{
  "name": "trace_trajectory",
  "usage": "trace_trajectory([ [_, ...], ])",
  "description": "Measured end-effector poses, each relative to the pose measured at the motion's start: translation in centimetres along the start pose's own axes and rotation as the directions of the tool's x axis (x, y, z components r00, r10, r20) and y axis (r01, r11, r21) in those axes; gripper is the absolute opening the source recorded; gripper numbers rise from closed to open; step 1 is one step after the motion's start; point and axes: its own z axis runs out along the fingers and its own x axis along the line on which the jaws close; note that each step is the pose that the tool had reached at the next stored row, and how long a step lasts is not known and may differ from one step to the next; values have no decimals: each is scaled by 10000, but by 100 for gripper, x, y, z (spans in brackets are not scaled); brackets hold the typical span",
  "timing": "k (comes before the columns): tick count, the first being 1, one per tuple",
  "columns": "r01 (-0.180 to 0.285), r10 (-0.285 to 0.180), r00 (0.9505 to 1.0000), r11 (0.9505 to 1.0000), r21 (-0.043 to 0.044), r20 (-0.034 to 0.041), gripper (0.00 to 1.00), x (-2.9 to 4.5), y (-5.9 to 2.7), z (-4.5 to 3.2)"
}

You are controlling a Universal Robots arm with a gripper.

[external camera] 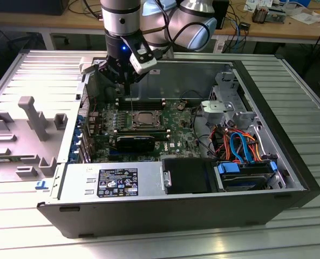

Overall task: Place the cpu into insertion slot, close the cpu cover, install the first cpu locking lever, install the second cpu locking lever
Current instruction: 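Install the first cpu locking lever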

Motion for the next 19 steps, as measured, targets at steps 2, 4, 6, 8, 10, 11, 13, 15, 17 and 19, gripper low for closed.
trace_trajectory([
  [2, 0, 0, 10000, 10000, -15, 1, 11, 0, 0, 0],
  [4, 0, 0, 10000, 10000, -28, 2, 11, 0, 0, 0],
  [6, 0, 0, 10000, 10000, -43, 3, 11, 0, 0, 0],
  [8, 0, 0, 10000, 10000, -69, 5, 11, 0, 0, 0],
  [10, -1, 1, 10000, 10000, -93, 7, 11, 0, 0, 0],
  [11, -1, 1, 10000, 9999, -104, 8, 11, 0, 0, 0],
  [13, -1, 1, 10000, 9999, -122, 9, 11, 0, 0, 0],
  [15, -1, 2, 10000, 9999, -142, 10, 11, 0, 0, 0],
  [17, -1, 1, 10000, 9999, -158, 12, 11, 0, 0, 0],
  [19, -2, 2, 10000, 9998, -181, 13, 11, 0, 0, 0],
])
